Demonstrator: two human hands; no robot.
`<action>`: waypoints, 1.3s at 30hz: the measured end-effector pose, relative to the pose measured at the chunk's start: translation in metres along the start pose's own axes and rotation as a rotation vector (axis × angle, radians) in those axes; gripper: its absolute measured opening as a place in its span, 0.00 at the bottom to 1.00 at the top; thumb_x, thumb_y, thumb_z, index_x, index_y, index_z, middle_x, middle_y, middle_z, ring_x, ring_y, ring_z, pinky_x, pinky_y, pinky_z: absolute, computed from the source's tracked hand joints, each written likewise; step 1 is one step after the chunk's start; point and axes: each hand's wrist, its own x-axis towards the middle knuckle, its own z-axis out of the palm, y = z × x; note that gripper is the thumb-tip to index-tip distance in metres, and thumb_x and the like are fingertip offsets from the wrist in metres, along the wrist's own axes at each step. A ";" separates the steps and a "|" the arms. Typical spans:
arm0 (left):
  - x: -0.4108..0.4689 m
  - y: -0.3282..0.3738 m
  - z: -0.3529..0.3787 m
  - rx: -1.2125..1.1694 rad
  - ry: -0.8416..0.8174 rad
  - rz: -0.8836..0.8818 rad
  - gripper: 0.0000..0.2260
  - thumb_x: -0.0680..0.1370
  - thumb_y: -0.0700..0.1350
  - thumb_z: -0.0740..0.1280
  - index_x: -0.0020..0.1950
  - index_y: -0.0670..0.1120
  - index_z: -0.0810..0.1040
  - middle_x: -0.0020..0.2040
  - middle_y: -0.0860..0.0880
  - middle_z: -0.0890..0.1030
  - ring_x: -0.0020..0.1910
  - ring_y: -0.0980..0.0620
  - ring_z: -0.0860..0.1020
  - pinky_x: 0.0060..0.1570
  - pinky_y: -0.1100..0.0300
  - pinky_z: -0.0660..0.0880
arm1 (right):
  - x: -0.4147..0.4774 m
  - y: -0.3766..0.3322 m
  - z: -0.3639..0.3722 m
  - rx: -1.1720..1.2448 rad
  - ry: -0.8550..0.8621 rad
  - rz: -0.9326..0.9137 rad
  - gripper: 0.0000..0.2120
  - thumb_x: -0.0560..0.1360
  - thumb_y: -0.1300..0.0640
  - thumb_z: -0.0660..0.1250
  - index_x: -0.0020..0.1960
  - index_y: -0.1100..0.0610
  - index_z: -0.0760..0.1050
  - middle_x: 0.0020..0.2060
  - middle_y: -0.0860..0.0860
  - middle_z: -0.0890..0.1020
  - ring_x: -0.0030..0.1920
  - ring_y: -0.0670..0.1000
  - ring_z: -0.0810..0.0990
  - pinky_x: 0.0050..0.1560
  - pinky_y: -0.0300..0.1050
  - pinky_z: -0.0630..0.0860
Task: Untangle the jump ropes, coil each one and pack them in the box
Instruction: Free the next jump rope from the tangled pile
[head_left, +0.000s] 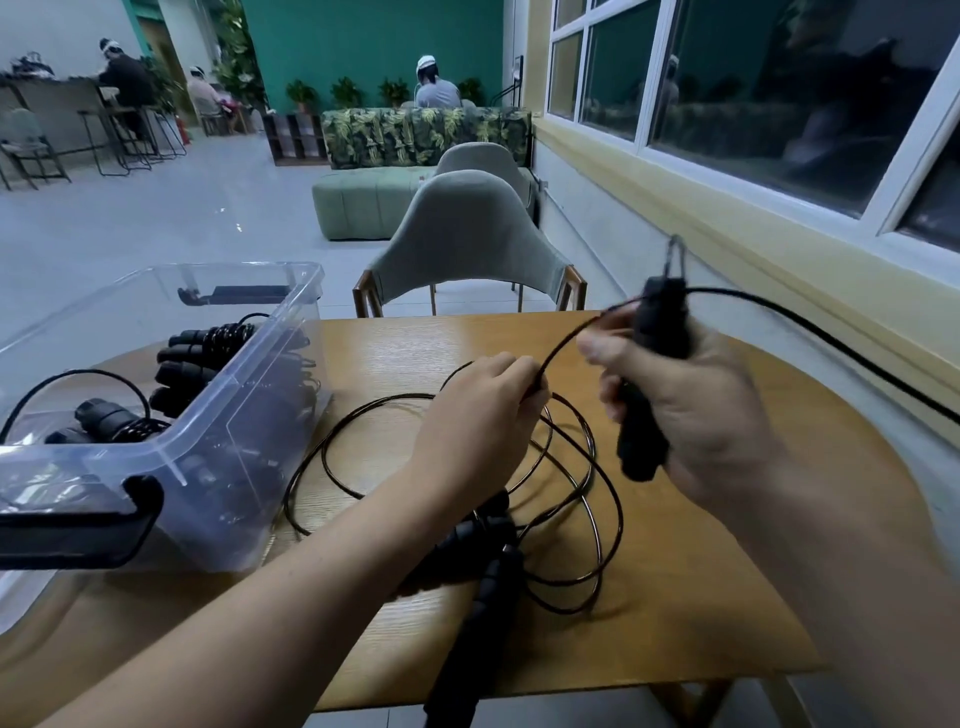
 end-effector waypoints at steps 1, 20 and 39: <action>0.001 0.003 -0.001 0.023 0.015 0.016 0.05 0.83 0.45 0.68 0.49 0.45 0.77 0.43 0.50 0.77 0.42 0.46 0.73 0.38 0.49 0.71 | -0.001 0.007 0.004 -0.038 -0.030 0.011 0.12 0.73 0.62 0.79 0.54 0.61 0.81 0.38 0.54 0.82 0.34 0.52 0.78 0.31 0.44 0.74; -0.002 0.001 -0.010 0.047 -0.072 -0.032 0.04 0.79 0.48 0.71 0.46 0.51 0.80 0.43 0.56 0.80 0.46 0.52 0.72 0.43 0.53 0.75 | 0.000 -0.013 -0.002 0.058 0.035 -0.034 0.05 0.78 0.60 0.75 0.47 0.57 0.79 0.37 0.54 0.81 0.33 0.51 0.78 0.34 0.44 0.74; -0.002 0.004 -0.010 0.128 0.074 0.016 0.05 0.79 0.50 0.73 0.49 0.52 0.79 0.45 0.54 0.78 0.48 0.48 0.73 0.47 0.50 0.68 | -0.009 0.015 0.009 -0.168 -0.108 -0.023 0.11 0.75 0.60 0.79 0.55 0.61 0.81 0.36 0.55 0.81 0.35 0.56 0.79 0.33 0.47 0.77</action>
